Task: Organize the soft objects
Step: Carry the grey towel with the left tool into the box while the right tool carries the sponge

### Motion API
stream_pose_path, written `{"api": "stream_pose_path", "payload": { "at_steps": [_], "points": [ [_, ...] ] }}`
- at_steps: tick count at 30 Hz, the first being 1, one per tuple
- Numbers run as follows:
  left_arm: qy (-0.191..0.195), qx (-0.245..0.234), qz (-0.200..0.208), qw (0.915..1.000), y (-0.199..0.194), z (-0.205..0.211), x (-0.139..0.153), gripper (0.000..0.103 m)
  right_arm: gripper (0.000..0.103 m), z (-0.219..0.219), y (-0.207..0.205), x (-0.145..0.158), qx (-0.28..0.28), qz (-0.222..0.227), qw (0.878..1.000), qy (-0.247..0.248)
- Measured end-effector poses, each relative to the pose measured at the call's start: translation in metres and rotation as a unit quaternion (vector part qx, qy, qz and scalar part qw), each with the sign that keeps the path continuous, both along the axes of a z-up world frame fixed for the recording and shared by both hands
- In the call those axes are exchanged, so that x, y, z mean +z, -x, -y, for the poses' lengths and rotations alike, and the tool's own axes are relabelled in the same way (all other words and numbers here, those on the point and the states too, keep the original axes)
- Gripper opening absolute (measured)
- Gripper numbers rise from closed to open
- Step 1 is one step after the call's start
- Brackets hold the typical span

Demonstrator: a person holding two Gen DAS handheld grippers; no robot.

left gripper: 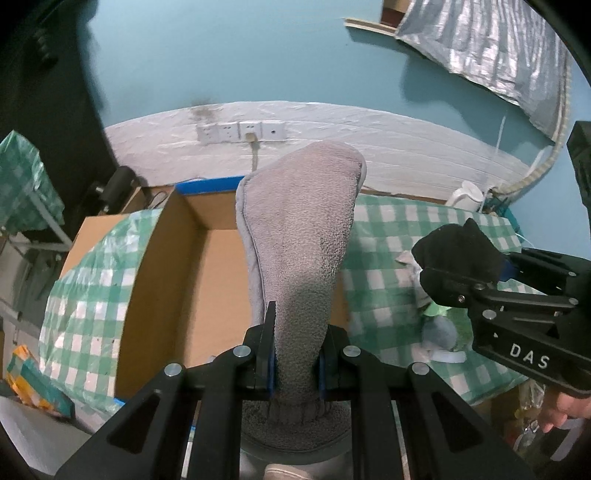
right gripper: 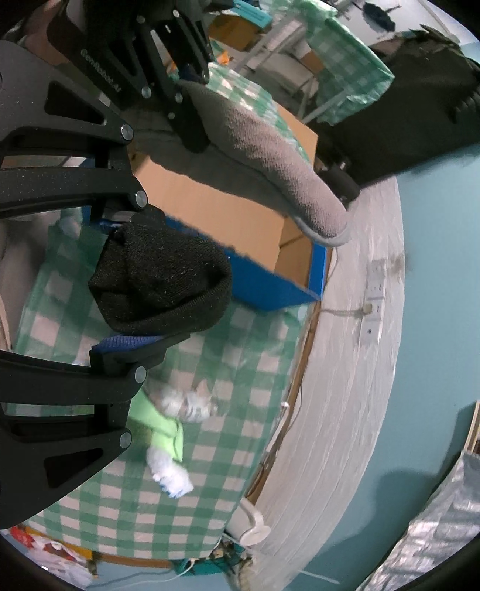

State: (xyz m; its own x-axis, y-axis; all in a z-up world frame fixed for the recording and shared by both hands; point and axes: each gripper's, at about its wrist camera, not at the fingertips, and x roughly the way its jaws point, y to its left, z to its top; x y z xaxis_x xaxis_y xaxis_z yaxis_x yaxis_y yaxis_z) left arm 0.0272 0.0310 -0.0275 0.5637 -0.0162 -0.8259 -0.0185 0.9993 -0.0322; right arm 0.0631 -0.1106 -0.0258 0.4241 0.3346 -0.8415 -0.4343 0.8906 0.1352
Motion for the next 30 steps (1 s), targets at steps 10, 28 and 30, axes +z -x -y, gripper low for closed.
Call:
{"api": "stream_pose_path", "payload": {
  "at_steps": [10,28,30],
  "points": [
    [-0.014,0.031,-0.014,0.9993,0.001,-0.035,-0.018,0.016,0.042,-0.058,-0.002,-0.013,0.041,-0.015,0.999,0.004],
    [-0.017,0.073,-0.053,0.9958,-0.004,-0.076,-0.048,0.022,0.044,-0.111,-0.011,-0.043,0.072,-0.044,0.996,0.024],
    [-0.018,0.082,-0.058,0.9948,-0.005,-0.081,-0.050,0.028,0.047,-0.112,-0.012,-0.044,0.072,-0.043,0.996,0.030]
  ]
}}
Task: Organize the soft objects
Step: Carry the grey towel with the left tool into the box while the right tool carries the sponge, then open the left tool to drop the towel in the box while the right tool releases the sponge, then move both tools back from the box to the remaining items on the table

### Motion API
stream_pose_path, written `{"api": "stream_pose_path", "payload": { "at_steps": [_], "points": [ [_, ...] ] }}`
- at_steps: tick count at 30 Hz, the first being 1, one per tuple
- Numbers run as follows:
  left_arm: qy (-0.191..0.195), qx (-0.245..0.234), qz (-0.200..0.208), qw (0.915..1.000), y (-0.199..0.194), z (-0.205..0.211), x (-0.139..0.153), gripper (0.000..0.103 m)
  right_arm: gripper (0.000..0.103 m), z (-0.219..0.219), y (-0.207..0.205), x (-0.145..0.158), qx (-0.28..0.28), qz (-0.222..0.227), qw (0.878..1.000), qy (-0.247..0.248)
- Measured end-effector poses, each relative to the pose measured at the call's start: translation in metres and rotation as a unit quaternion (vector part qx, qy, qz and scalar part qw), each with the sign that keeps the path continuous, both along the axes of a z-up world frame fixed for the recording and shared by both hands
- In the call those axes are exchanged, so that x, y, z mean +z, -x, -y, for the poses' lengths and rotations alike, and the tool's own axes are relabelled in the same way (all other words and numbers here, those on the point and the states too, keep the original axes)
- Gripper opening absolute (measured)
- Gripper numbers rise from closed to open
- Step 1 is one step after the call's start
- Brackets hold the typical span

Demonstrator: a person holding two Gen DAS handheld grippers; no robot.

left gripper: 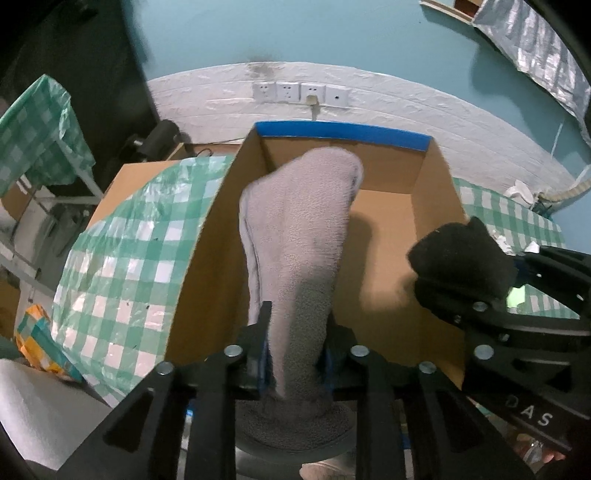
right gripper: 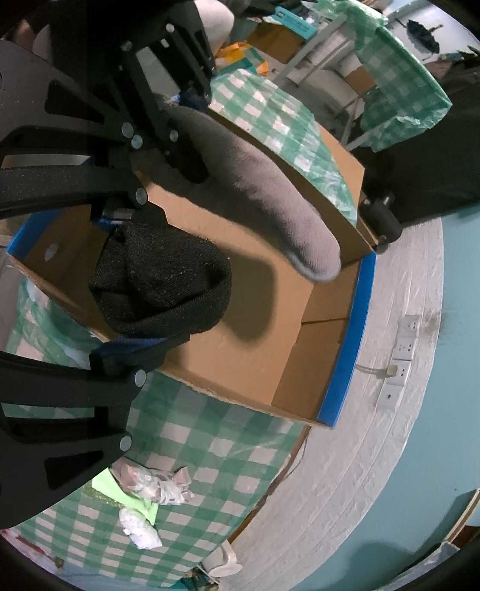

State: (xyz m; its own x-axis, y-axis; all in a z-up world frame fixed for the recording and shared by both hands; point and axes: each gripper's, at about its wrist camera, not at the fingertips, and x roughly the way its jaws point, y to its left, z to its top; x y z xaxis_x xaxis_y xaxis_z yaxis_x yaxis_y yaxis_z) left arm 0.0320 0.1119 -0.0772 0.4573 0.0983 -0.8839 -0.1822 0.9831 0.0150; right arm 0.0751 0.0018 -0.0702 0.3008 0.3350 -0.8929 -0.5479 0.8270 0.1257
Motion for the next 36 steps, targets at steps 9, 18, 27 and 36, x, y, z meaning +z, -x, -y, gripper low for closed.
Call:
{"api": "stream_pose_path", "payload": {
  "at_steps": [9,18,27,36],
  "points": [
    [-0.005,0.014,0.007,0.9999,0.001,-0.009,0.003,0.048,0.068,0.005,-0.002,0.007,-0.013,0.020,1.000,0.001],
    [-0.001,0.004,0.013,0.9999,0.002,-0.001,0.009,0.048,0.068,0.018,-0.004,0.013,-0.030,0.022,0.999,-0.001],
    [-0.001,-0.016,0.025,0.9995,0.003,0.015,0.016,0.048,0.069,0.040,0.001,0.017,-0.045,0.028,0.999,-0.003],
    [-0.010,-0.040,0.028,0.9988,0.003,0.037,0.019,0.049,0.069,0.071,0.005,0.021,-0.070,0.031,0.997,-0.008]
  ]
}}
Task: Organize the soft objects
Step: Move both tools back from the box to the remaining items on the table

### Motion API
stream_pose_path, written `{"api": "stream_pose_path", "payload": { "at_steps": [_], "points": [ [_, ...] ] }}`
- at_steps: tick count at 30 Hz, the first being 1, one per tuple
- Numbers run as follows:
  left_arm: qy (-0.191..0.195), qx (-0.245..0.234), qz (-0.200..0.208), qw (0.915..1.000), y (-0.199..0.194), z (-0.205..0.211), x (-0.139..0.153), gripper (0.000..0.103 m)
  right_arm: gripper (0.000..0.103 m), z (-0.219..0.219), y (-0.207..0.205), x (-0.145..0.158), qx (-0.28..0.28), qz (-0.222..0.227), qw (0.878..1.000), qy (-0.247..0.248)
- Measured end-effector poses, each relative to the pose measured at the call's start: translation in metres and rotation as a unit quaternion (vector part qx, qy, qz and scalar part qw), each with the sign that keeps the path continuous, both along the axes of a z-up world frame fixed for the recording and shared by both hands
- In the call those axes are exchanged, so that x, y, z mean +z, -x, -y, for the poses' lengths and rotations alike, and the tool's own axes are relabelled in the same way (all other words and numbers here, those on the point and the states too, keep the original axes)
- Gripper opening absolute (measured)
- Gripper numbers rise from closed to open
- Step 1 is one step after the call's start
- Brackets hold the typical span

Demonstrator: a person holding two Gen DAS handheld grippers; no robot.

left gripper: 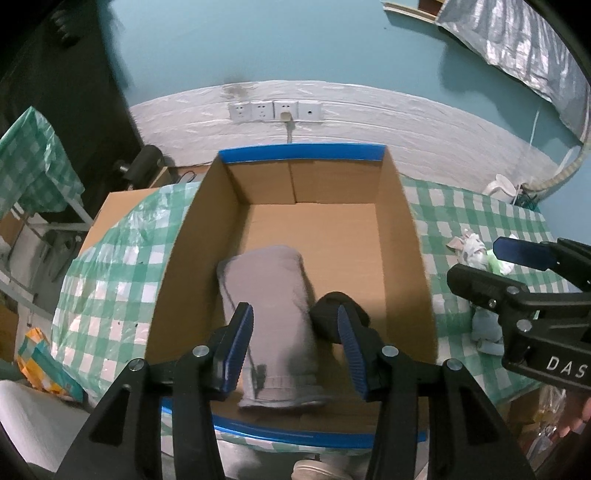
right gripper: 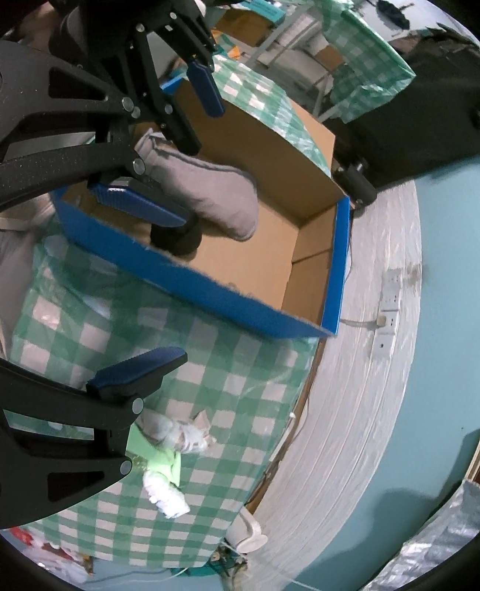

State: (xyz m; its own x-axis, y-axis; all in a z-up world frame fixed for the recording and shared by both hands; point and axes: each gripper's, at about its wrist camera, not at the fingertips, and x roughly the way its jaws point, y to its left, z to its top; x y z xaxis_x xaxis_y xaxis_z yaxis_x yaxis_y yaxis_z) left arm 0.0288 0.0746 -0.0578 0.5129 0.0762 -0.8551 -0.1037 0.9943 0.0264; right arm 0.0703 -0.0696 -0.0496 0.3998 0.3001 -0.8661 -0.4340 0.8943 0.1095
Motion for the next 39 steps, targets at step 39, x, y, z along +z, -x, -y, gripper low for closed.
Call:
{"api": "stream_pose_path", "payload": {
  "at_steps": [39],
  "points": [
    [-0.043,-0.129,-0.010,0.9907,-0.001,0.147,-0.007,0.062,0.070,0.183,0.013,-0.020,-0.135,-0.010,0.991,-0.015]
  ]
}}
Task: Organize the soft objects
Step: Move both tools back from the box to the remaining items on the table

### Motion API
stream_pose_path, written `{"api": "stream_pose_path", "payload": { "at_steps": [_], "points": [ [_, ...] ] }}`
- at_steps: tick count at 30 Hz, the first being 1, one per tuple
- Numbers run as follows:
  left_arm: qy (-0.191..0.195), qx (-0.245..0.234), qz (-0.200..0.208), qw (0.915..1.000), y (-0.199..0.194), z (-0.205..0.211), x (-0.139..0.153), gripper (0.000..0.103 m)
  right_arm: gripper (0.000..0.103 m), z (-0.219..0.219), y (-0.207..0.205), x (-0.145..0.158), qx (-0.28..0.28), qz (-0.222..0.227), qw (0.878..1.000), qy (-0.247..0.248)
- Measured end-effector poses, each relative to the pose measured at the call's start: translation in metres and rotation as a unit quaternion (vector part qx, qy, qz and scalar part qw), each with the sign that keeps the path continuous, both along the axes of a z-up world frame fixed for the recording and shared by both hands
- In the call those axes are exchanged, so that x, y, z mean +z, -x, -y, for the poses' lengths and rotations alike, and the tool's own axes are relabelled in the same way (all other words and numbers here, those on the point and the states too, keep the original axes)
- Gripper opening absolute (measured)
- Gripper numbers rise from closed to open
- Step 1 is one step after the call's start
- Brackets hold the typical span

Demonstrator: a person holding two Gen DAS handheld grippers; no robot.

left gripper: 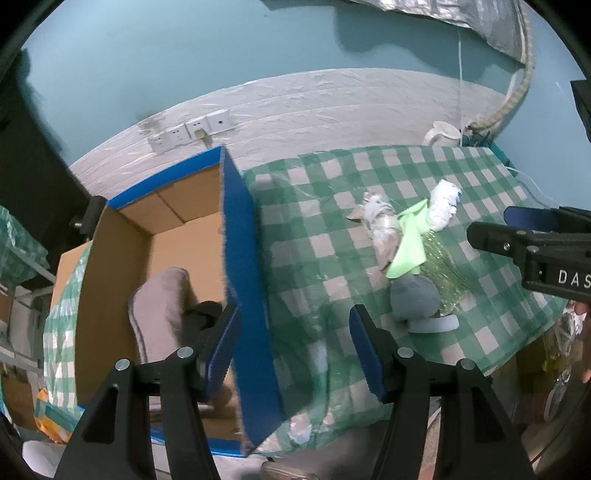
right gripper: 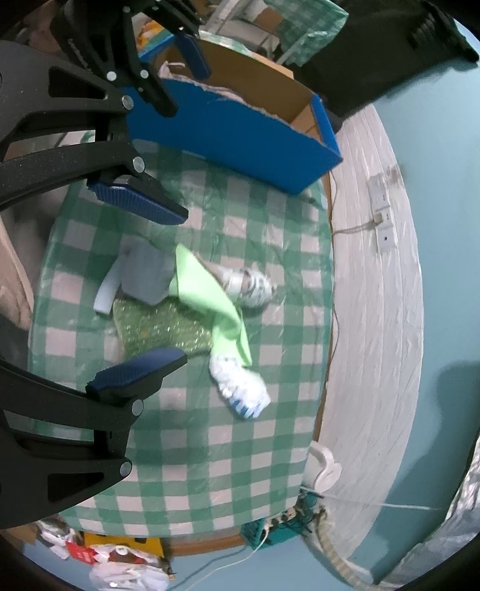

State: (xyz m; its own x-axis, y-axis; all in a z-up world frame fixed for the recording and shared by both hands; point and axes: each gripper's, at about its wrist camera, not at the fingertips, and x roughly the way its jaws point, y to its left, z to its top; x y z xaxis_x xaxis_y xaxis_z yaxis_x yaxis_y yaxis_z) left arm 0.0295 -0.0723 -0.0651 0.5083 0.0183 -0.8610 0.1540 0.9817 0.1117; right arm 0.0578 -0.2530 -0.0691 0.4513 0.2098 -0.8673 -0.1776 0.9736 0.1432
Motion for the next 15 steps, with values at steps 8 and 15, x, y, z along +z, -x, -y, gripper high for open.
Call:
{"api": "stream_pose_path", "payload": {
  "at_steps": [8,15],
  "points": [
    [-0.003,-0.018,-0.020,0.9996,-0.005,0.026,-0.015,0.062,0.071,0.021,-0.002,-0.016,-0.013,-0.013,1.000,0.007],
    [0.004,-0.017,-0.046,0.9988,-0.015,0.038,-0.036,0.063,0.074,0.035,-0.010,-0.048,-0.026,-0.042,0.999,0.022]
  ]
}}
